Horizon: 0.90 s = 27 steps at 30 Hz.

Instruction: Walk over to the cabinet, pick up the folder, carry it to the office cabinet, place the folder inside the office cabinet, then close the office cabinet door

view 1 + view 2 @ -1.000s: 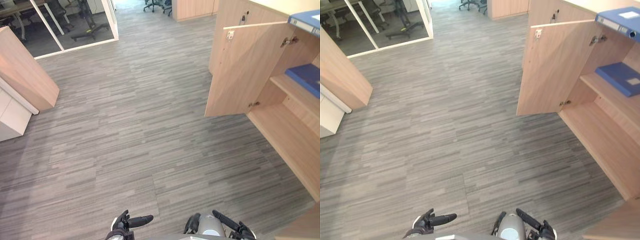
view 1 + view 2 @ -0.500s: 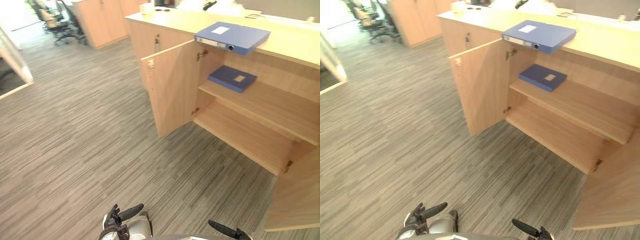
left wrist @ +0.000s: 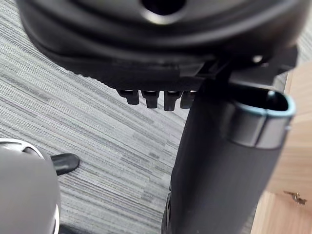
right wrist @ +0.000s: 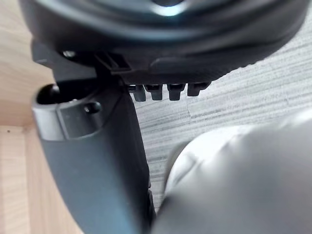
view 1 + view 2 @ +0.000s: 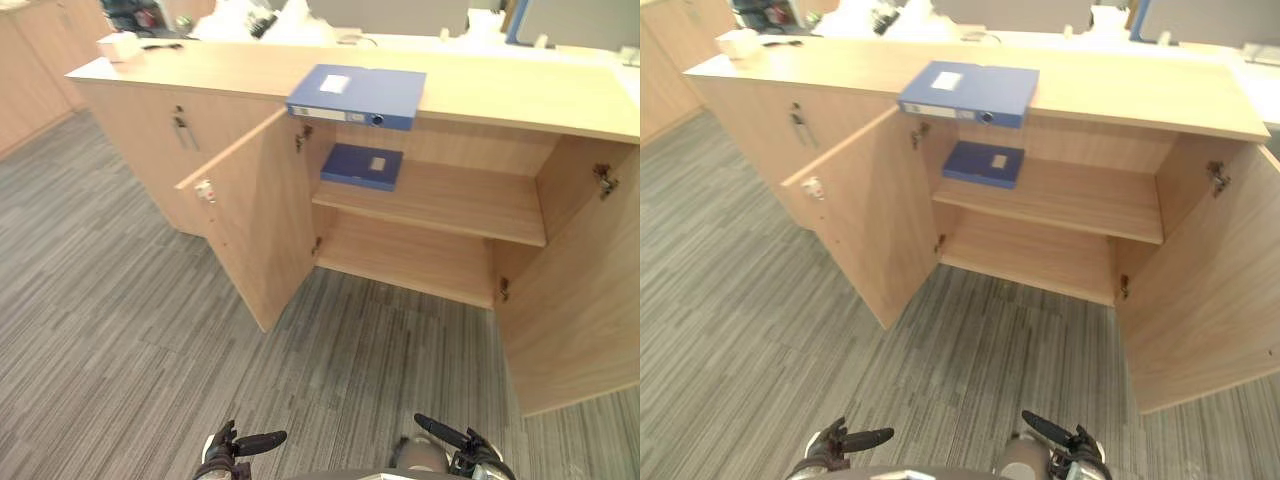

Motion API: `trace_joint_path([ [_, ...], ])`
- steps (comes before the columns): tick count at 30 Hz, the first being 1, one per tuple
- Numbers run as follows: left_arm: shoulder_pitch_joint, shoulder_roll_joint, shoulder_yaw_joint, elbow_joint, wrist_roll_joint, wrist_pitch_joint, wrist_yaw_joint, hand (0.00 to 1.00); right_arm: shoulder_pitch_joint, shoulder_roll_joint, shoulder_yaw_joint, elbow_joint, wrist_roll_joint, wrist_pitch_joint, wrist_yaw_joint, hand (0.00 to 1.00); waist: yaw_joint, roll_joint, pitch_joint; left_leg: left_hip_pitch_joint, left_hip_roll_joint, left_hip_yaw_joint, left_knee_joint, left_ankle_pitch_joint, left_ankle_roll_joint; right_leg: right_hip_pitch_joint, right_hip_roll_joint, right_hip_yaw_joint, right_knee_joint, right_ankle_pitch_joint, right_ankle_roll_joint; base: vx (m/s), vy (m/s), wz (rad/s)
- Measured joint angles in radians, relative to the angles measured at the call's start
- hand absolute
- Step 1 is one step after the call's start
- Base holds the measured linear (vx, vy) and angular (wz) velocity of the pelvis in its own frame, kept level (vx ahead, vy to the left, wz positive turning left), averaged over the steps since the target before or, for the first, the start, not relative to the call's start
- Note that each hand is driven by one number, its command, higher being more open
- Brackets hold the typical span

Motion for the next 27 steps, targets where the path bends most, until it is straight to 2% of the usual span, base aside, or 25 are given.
trace_joint_path([
  [1,0.003,0.0,0.0,0.0,0.0,-0.001,0.0,1.0,0.005,0.014,-0.027,0.005,0.012,-0.006,0.009,1.0,-0.001,-0.014,0.004,0.018,-0.01,0.0,-0.014,-0.001,-0.003,-0.014,0.012,-0.001,-0.075,0.04,-0.004,0.29,-0.171,0.1],
  [2,0.003,-0.007,0.001,0.002,0.0,-0.001,-0.001,1.0,0.003,0.031,-0.045,0.007,0.021,-0.007,0.012,1.0,-0.008,-0.043,0.006,0.051,-0.031,-0.011,-0.022,-0.013,-0.021,-0.016,0.016,0.016,-0.127,0.129,-0.104,0.3,-0.204,0.09],
  [3,0.002,-0.029,0.0,0.003,0.0,0.0,0.0,1.0,0.001,0.023,-0.059,0.006,0.029,-0.009,0.016,1.0,-0.014,-0.027,0.009,0.067,-0.019,-0.017,-0.028,-0.025,-0.037,-0.011,0.025,0.012,-0.103,0.113,-0.093,0.3,-0.21,0.06],
  [4,0.006,-0.055,0.007,-0.001,0.003,-0.002,-0.007,1.0,0.0,0.019,-0.077,0.006,0.025,-0.009,0.02,1.0,-0.012,0.0,0.0,0.07,0.0,-0.02,-0.01,-0.027,-0.041,-0.008,0.034,0.004,-0.086,0.061,-0.083,0.34,-0.217,0.05],
  [5,0.006,-0.059,0.009,-0.009,0.003,-0.003,-0.005,1.0,0.001,0.019,-0.097,0.007,0.023,-0.004,0.021,1.0,-0.014,0.002,0.002,0.05,0.019,-0.025,0.067,-0.027,-0.041,0.012,0.04,-0.006,-0.085,0.027,-0.082,0.48,-0.379,0.09],
  [6,0.009,-0.065,0.018,-0.019,0.002,-0.002,0.001,1.0,0.007,0.028,-0.13,0.006,0.024,0.005,0.021,1.0,-0.02,0.004,0.004,-0.021,0.074,-0.035,0.263,-0.04,-0.075,0.057,0.067,-0.022,-0.122,0.013,-0.088,0.36,-0.31,0.13],
  [7,0.012,-0.066,0.02,-0.028,0.001,-0.002,0.002,1.0,0.016,0.03,-0.131,0.005,0.023,0.011,0.021,1.0,-0.02,0.011,0.006,-0.067,0.113,-0.047,0.392,-0.034,-0.109,0.087,0.091,-0.027,-0.148,0.013,-0.089,0.42,-0.407,-0.1],
  [8,0.028,-0.073,0.046,-0.061,-0.003,-0.004,-0.002,1.0,0.029,0.024,-0.12,-0.001,0.021,0.023,0.018,1.0,-0.013,0.029,0.015,-0.167,0.185,-0.085,0.677,0.009,-0.181,0.15,0.156,-0.021,-0.207,0.014,-0.092,0.27,-0.234,-0.35],
  [9,0.041,-0.079,0.06,-0.079,-0.004,-0.005,-0.003,1.0,0.036,0.02,-0.109,-0.005,0.019,0.029,0.016,1.0,-0.007,0.035,0.017,-0.212,0.215,-0.095,0.808,0.021,-0.2,0.179,0.186,-0.016,-0.231,0.013,-0.094,0.34,-0.273,-0.62],
  [11,0.067,-0.081,0.098,-0.116,-0.009,-0.005,-0.004,1.0,0.066,0.017,-0.037,-0.017,0.026,0.033,0.003,1.0,0.002,0.034,0.023,-0.315,0.276,-0.092,1.078,0.018,-0.185,0.268,0.26,0.019,-0.296,0.001,-0.104,0.28,-0.157,-0.74],
  [12,0.071,-0.08,0.1,-0.131,-0.015,-0.008,-0.004,1.0,0.074,0.013,-0.004,-0.017,0.028,0.039,-0.009,1.0,0.004,0.024,0.027,-0.36,0.277,-0.075,1.101,0.017,-0.178,0.31,0.281,0.04,-0.333,-0.003,-0.105,0.31,-0.157,-0.65],
  [13,0.072,-0.078,0.1,-0.141,-0.015,-0.009,-0.004,1.0,0.074,0.012,0.008,-0.017,0.029,0.04,-0.012,1.0,0.008,0.019,0.028,-0.38,0.275,-0.059,1.087,0.014,-0.162,0.324,0.288,0.055,-0.35,-0.002,-0.105,0.36,-0.163,-0.63],
  [15,0.069,-0.078,0.12,-0.16,-0.015,-0.013,-0.006,1.0,0.059,0.011,0.043,-0.021,0.03,0.041,-0.015,1.0,0.02,-0.002,0.037,-0.426,0.246,-0.03,0.907,-0.017,-0.109,0.385,0.3,0.108,-0.416,0.027,-0.122,0.38,-0.127,-0.77],
  [17,0.064,-0.085,0.137,-0.166,-0.016,-0.013,-0.002,1.0,0.043,0.011,0.063,-0.025,0.031,0.04,-0.016,1.0,0.04,-0.012,0.032,-0.422,0.213,-0.041,0.702,-0.026,-0.094,0.406,0.302,0.154,-0.447,0.035,-0.116,0.26,-0.027,-0.85],
  [18,0.061,-0.085,0.137,-0.167,-0.016,-0.014,-0.003,1.0,0.026,0.011,0.085,-0.03,0.031,0.038,-0.015,1.0,0.053,-0.016,0.031,-0.417,0.188,-0.078,0.541,-0.024,-0.093,0.421,0.305,0.183,-0.463,0.037,-0.113,0.33,0.01,-0.76],
  [19,0.057,-0.085,0.137,-0.165,-0.016,-0.014,-0.003,1.0,0.016,0.014,0.098,-0.037,0.03,0.035,-0.015,1.0,0.06,-0.017,0.031,-0.417,0.17,-0.113,0.447,-0.016,-0.088,0.434,0.309,0.198,-0.474,0.037,-0.113,0.39,0.025,-0.71],
  [21,0.055,-0.084,0.137,-0.155,-0.014,-0.013,-0.004,1.0,0.016,0.025,0.118,-0.062,0.028,0.025,-0.013,1.0,0.059,-0.018,0.021,-0.415,0.133,-0.171,0.299,0.038,-0.073,0.488,0.321,0.211,-0.514,0.032,-0.101,0.37,0.048,-0.37],
  [23,0.057,-0.086,0.136,-0.15,-0.011,-0.012,-0.004,1.0,0.021,0.032,0.117,-0.064,0.028,0.019,-0.013,1.0,0.058,-0.017,0.005,-0.41,0.095,-0.172,0.224,0.097,-0.039,0.511,0.322,0.219,-0.523,0.019,-0.079,0.36,0.111,-0.22],
  [24,0.061,-0.084,0.139,-0.132,-0.012,-0.011,-0.004,1.0,0.032,0.04,0.115,-0.061,0.027,0.019,-0.011,1.0,0.069,-0.021,-0.015,-0.38,0.05,-0.191,0.141,0.209,-0.005,0.522,0.31,0.231,-0.513,0.003,-0.049,0.37,0.147,-0.32],
  [25,0.061,-0.068,0.137,-0.121,-0.007,-0.01,-0.003,1.0,0.038,0.058,0.114,-0.059,0.026,0.019,-0.01,1.0,0.067,-0.045,-0.034,-0.344,0.027,-0.175,0.09,0.226,0.0,0.519,0.278,0.239,-0.498,-0.009,-0.03,0.38,0.125,-0.32],
  [27,0.063,-0.059,0.131,-0.106,-0.004,-0.011,-0.003,1.0,0.041,0.073,0.113,-0.05,0.023,0.02,-0.006,1.0,0.066,-0.062,-0.058,-0.288,0.0,-0.128,0.009,0.233,0.009,0.481,0.234,0.259,-0.411,-0.027,0.011,0.38,0.104,-0.36],
])
